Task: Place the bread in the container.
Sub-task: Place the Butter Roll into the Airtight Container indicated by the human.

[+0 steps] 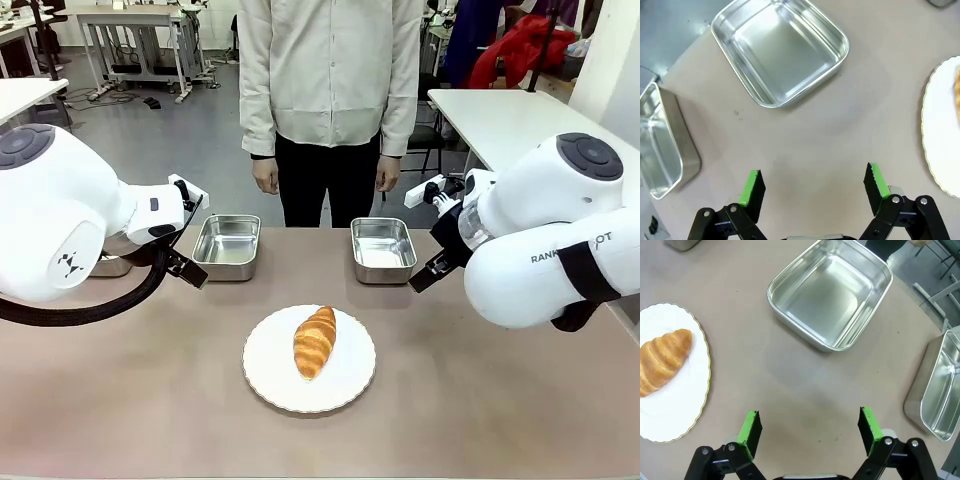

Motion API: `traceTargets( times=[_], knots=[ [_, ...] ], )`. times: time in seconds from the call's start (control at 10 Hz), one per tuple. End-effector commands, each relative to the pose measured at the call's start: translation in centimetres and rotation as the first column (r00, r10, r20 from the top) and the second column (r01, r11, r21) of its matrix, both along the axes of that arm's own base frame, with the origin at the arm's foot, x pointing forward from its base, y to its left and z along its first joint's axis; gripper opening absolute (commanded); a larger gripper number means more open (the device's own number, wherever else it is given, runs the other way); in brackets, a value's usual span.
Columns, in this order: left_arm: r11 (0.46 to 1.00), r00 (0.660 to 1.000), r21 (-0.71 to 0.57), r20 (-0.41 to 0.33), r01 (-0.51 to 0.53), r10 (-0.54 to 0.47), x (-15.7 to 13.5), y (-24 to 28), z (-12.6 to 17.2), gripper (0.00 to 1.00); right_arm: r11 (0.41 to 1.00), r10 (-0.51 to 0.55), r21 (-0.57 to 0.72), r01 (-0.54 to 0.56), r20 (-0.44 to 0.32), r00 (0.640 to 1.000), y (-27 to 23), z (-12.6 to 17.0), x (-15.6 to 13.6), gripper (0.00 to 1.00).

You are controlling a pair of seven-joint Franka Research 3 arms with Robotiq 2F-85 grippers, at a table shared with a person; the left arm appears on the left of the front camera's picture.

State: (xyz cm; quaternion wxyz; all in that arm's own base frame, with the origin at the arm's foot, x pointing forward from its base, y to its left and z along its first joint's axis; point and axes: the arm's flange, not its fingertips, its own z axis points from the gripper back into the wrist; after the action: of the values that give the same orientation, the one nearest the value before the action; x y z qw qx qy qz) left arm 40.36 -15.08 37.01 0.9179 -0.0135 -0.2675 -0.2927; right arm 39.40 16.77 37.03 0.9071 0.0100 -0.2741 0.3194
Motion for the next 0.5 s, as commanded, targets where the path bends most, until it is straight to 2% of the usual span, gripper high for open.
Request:
traceTargets(
  times=[0.0, 0.4],
  knots=[
    [1.000, 1.000, 0.001, 0.000, 0.001, -0.001, 0.00, -0.01, 0.01, 1.00, 1.000, -0.001, 0.001, 0.001, 0.000, 1.000, -0.01, 0.00, 0.01, 1.00],
    [1.000, 1.000, 0.000, 0.000, 0.000, 0.000, 0.00, 0.00, 0.00, 1.00, 1.000, 0.000, 0.000, 0.000, 0.000, 1.000, 0.00, 0.00, 0.00, 1.00]
  ],
)
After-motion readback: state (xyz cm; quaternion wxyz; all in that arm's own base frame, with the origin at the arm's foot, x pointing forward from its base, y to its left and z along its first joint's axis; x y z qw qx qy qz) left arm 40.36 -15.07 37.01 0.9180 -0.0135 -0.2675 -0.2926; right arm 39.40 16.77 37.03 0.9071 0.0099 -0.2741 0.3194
